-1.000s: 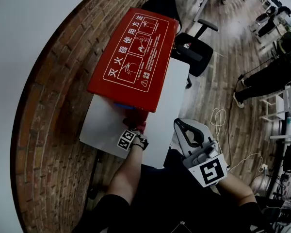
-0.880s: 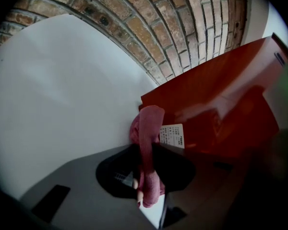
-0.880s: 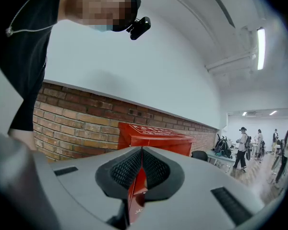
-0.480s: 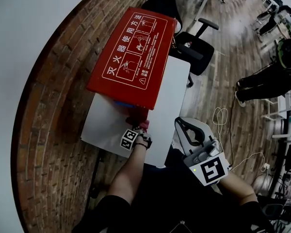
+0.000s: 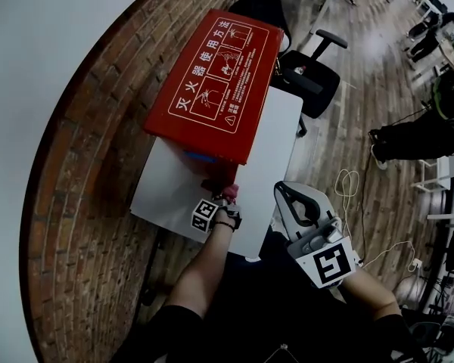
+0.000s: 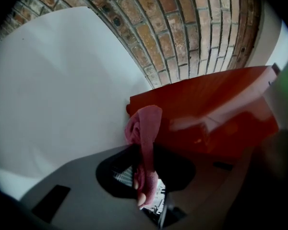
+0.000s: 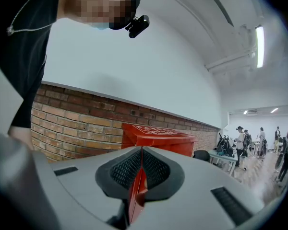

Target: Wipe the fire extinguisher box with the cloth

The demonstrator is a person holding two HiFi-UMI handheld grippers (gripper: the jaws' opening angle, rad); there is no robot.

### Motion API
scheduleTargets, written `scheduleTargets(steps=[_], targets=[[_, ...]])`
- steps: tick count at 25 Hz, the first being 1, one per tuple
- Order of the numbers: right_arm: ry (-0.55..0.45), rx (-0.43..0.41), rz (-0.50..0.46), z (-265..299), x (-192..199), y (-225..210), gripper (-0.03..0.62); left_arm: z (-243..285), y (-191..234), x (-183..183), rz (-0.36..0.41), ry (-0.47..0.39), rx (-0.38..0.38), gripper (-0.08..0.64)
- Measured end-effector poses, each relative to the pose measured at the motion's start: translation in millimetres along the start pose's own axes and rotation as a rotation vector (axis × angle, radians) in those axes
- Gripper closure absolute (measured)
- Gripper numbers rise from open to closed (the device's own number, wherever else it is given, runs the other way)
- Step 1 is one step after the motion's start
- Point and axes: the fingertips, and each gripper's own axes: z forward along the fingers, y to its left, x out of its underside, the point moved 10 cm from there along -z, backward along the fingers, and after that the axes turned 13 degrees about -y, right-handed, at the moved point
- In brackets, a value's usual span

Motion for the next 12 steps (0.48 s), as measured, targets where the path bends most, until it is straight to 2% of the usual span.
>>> scheduleTargets(steps=[12], targets=[[-0.016,-0.006,0.001,1.0,-1.3,8.1,0.572,-14.1,-19.8,-6.5,-0.09,-0.001,0.056,0.431]])
